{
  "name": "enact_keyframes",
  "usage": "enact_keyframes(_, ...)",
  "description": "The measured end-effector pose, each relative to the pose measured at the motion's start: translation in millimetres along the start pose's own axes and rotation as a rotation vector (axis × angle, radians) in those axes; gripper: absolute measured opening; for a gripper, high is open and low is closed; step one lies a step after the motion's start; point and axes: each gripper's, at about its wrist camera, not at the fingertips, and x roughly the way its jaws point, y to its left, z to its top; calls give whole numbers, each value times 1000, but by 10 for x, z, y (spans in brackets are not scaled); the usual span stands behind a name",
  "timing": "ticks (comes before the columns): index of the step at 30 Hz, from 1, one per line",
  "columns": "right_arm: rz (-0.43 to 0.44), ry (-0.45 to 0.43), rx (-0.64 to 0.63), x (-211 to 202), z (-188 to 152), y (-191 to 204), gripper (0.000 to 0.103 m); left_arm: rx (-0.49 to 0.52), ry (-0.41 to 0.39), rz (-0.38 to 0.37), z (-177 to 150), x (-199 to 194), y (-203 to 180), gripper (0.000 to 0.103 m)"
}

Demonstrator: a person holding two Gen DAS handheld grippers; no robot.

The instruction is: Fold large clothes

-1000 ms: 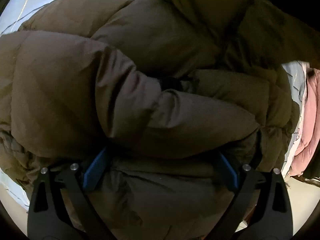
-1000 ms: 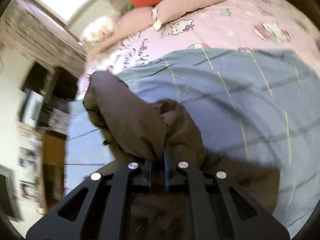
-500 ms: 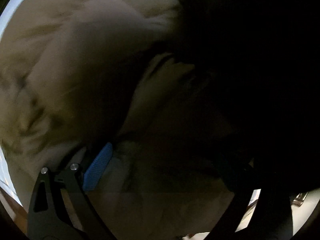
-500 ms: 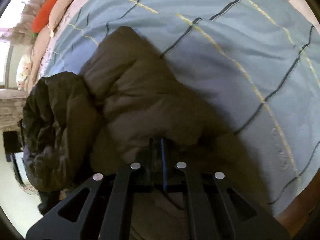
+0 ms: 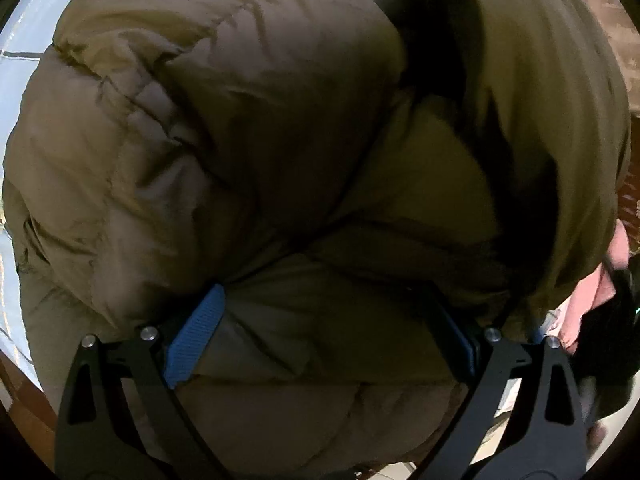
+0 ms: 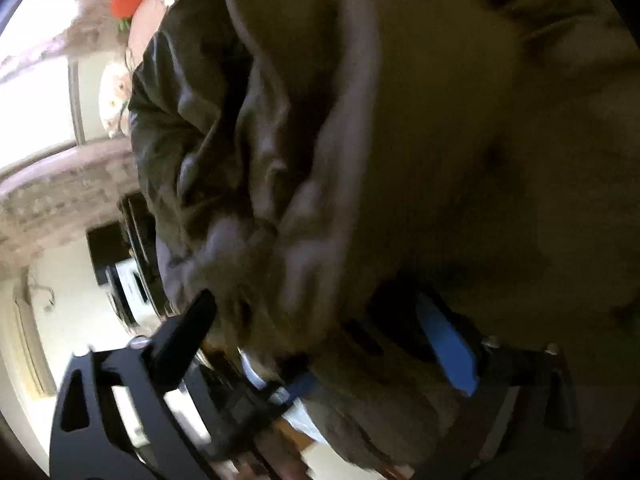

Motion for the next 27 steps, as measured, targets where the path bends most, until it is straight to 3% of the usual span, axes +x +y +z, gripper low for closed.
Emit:
enact_keyframes(1, -10, -11, -23, -12, 15, 117, 29, 4, -3, 7, -34, 28, -31, 98)
enact_keyframes(4, 54, -67, -118, -297, -39, 411, 14, 19, -17, 31, -38, -3, 33, 98)
enact_keyframes(8, 128, -66, -165, -766, -219, 472, 13, 16, -22, 26, -93, -71, 148, 98)
enact_keyframes(12, 107, -52, -145, -1066, -436, 267, 12, 6, -31, 13, -307, -228, 312, 98)
enact_keyframes(15, 4, -11, -144, -1102, -791, -116, 12, -9, -89, 15, -429, -516, 478, 98)
enact_keyframes(17, -138, 32, -164, -1049, -957, -355, 12, -13, -174, 60, -502, -842, 707, 98)
enact_keyframes(20, -281, 101, -171, -750, -1137, -677, 12, 13, -238, 109, -602, -1091, 738, 98)
enact_keyframes(23, -344, 143, -174, -457, -1187, -813, 13, 81, -271, 118, -654, -1170, 491, 98)
enact_keyframes(25, -366, 142, -203, -354, -1159, -765, 14, 134, -280, 114, -740, -1012, 72, 98)
enact_keyframes(27, -416, 136, -243, -314, -1100, -602, 40, 178, -288, 87, -742, -913, -225, 98)
